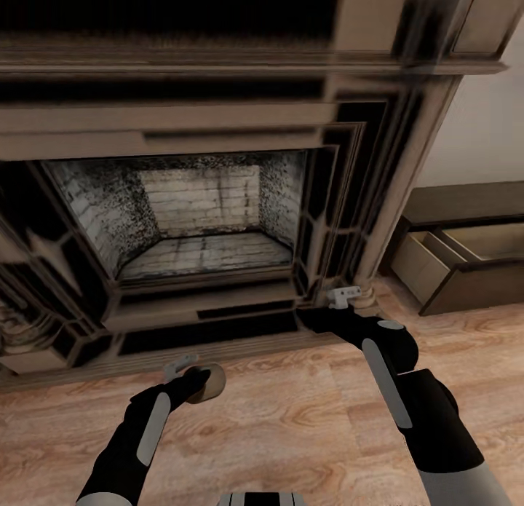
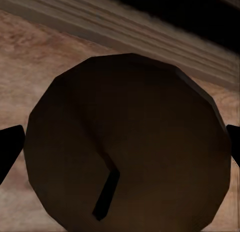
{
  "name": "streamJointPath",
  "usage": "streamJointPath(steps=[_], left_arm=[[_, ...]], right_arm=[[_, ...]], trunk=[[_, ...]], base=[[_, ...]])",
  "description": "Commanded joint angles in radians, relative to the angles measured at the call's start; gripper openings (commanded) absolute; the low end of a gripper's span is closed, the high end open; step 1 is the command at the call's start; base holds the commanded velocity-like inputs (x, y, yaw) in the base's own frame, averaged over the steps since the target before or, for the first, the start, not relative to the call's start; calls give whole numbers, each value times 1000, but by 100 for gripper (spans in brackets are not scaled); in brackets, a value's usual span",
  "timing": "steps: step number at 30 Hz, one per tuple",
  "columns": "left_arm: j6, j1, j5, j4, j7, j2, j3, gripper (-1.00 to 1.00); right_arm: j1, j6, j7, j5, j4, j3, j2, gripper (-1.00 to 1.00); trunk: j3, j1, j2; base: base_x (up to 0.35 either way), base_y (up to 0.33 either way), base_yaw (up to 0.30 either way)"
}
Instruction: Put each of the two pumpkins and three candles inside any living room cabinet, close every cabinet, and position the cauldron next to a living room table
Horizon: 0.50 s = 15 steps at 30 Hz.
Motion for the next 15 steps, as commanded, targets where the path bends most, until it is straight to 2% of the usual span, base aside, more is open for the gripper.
streamJointPath(steps=[1, 5, 7, 8, 9, 11, 12, 13, 15], left_arm=[[5, 0, 12, -2, 7, -1, 1, -100], [5, 0, 12, 0, 7, -1, 1, -100], [3, -1, 13, 17, 5, -1, 0, -100], [0, -2, 14, 40, 4, -2, -2, -100], [-12, -2, 13, 77, 2, -7, -7, -100], [-29, -2, 14, 87, 3, -16, -10, -100], [-38, -1, 17, 94, -3, -28, -18, -100], [-40, -1, 28, 96, -8, -31, -33, -100], [-42, -1, 71, 100, -10, -32, -65, -100]], right_arm=[[-1, 4, 6, 6, -1, 0, 0, 100], [-1, 4, 6, 7, -1, 0, -1, 100], [1, 36, 4, 10, 0, -1, -2, 100], [3, 77, 2, 12, 0, -5, -4, 100], [8, 152, 0, 15, 1, -29, -45, 100], [13, 166, -1, 16, 1, -65, -96, 100], [16, 166, -2, 16, 1, -114, -120, 100], [17, 166, -3, 16, 1, -137, -126, 100], [18, 166, -4, 17, 1, -165, -133, 100]], trunk=[[3, -1, 0], [19, -2, 1], [26, -3, 1], [30, -4, 2], [34, -4, 2], [42, -5, 2], [46, -6, 3], [50, -6, 3], [57, -7, 3]], base=[[-2, 0, -279], [-1, 0, -279], [0, 0, -279], [0, 0, -279], [0, 0, -279], [0, 0, -279], [0, 0, -279], [0, 0, -279], [0, 0, -279]])
